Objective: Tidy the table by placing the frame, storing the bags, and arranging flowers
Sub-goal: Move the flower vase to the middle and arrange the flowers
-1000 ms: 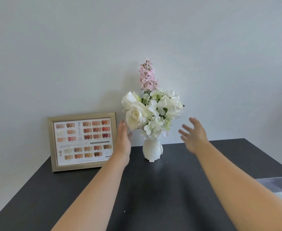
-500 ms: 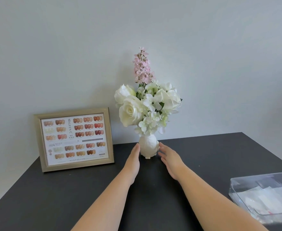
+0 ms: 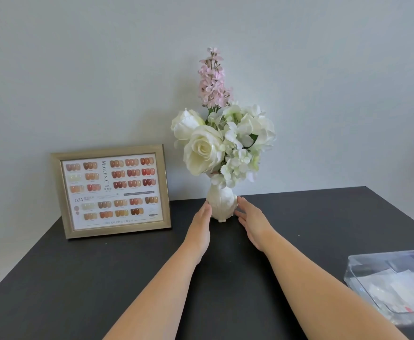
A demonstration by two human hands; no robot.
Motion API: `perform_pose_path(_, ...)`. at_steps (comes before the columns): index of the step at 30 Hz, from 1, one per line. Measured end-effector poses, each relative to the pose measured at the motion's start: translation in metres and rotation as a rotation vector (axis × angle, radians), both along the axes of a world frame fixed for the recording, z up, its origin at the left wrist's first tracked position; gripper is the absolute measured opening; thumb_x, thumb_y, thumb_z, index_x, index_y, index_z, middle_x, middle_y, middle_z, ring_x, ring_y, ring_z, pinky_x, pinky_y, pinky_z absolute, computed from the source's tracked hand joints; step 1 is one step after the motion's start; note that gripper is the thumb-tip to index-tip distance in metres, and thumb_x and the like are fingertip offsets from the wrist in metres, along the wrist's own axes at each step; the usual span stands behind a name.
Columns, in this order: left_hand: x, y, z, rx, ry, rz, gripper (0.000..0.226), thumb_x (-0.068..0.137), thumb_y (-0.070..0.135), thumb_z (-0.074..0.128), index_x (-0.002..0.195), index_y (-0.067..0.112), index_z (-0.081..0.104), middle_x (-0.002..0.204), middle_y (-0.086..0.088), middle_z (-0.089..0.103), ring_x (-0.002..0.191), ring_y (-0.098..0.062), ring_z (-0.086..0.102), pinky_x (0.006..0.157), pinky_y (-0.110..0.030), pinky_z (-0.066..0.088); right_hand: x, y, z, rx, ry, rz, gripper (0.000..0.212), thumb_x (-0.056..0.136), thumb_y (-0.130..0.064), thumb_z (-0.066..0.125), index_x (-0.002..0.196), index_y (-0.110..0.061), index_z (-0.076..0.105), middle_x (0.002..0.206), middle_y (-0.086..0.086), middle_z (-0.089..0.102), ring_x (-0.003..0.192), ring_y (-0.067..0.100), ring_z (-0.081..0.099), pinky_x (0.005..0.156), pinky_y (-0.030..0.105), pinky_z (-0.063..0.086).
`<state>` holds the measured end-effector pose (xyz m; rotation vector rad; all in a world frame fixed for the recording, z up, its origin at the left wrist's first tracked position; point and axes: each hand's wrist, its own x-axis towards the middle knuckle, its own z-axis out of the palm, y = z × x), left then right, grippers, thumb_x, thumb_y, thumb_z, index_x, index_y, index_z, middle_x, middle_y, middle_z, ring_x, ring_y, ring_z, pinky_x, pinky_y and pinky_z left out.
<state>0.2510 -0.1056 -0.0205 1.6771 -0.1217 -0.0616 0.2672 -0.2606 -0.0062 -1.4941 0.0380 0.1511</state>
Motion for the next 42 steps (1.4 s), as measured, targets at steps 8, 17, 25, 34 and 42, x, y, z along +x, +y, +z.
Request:
perform_pose_path(8, -0.015, 0.003, -0.004, 0.095, 0.052, 0.017, 0.095, 0.073, 0.084, 0.028, 0.155, 0.036, 0.024, 0.162, 0.013, 0.024, 0.148, -0.008, 0.021, 0.122, -0.041, 0.016, 0.001, -0.015, -0.012, -0.029, 0.049, -0.215, 0.051, 0.091, -0.051, 0.041, 0.135, -0.027, 0.048, 0.135, -0.003, 0.051, 0.122, 0.017, 0.048, 0.111, 0.041, 0.032)
perform_pose_path(17, -0.023, 0.006, -0.007, 0.142, 0.052, -0.016, 0.089, 0.074, 0.087, 0.025, 0.152, 0.044, 0.026, 0.160, 0.017, 0.026, 0.148, -0.007, 0.021, 0.122, -0.043, 0.017, -0.028, -0.029, -0.023, -0.007, -0.092, -0.430, 0.038, 0.088, -0.049, 0.038, 0.124, -0.041, 0.048, 0.122, -0.013, 0.055, 0.116, 0.007, 0.050, 0.100, 0.032, 0.038)
perform_pose_path(25, -0.015, 0.007, -0.011, 0.062, 0.086, 0.074, 0.066, 0.094, 0.067, 0.028, 0.153, 0.037, 0.027, 0.161, 0.011, 0.028, 0.147, -0.013, 0.025, 0.122, -0.044, 0.019, -0.032, -0.017, -0.016, -0.228, -0.109, -0.375, 0.040, 0.092, -0.039, 0.039, 0.131, -0.036, 0.048, 0.129, -0.012, 0.055, 0.116, 0.009, 0.050, 0.100, 0.032, 0.038)
perform_pose_path(34, -0.002, 0.002, -0.004, 0.091, 0.088, 0.108, 0.069, 0.094, 0.064, 0.029, 0.154, 0.030, 0.028, 0.159, 0.005, 0.034, 0.145, -0.017, 0.031, 0.120, -0.042, 0.023, -0.022, 0.023, -0.023, -0.683, -0.196, -0.224, 0.063, 0.087, -0.037, 0.046, 0.147, -0.039, 0.023, 0.144, -0.006, 0.046, 0.130, 0.021, 0.044, 0.100, 0.044, 0.044)
perform_pose_path(42, 0.005, -0.006, 0.001, 0.081, -0.003, 0.082, 0.072, 0.083, 0.072, 0.034, 0.146, 0.039, 0.041, 0.139, 0.022, 0.050, 0.131, -0.005, 0.042, 0.107, -0.031, 0.034, -0.016, 0.021, -0.026, -0.808, -0.203, -0.191, 0.071, 0.086, -0.032, 0.044, 0.151, -0.034, 0.014, 0.149, -0.005, 0.040, 0.132, 0.023, 0.042, 0.104, 0.042, 0.038)
